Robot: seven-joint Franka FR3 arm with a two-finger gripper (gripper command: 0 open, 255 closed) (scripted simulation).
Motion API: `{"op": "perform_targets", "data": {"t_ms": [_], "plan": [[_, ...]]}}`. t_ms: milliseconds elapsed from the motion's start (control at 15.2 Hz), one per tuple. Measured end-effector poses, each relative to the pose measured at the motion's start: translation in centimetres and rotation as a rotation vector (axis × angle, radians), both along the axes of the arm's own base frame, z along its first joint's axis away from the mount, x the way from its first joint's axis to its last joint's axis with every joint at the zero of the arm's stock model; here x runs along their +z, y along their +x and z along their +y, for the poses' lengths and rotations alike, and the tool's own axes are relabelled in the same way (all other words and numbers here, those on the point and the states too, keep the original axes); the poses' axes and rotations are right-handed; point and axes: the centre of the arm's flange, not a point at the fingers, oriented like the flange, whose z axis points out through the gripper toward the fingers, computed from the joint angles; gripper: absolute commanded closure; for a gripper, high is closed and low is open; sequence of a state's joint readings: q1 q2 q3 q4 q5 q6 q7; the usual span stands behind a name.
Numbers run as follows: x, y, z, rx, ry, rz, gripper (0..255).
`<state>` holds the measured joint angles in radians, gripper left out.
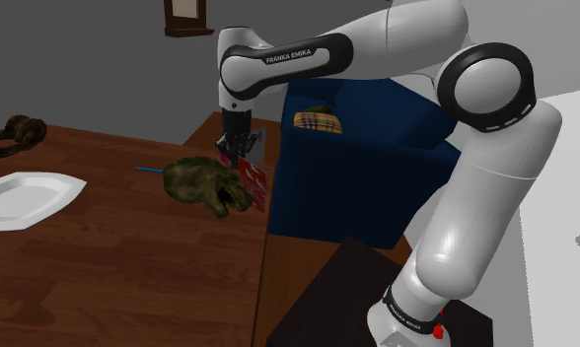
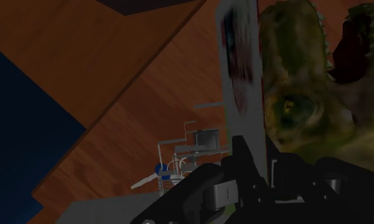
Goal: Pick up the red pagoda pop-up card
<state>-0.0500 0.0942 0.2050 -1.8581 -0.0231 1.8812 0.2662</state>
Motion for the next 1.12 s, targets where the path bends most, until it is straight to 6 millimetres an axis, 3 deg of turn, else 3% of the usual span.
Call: {"op": "perform_targets", "data": {"t_ms": [264,1122], "plan": [[1.0,0.0,0.1,0.001,0.001,0.002,255],[7.6,0.1,0.2,0.002,0.001,0.002,255]]}}
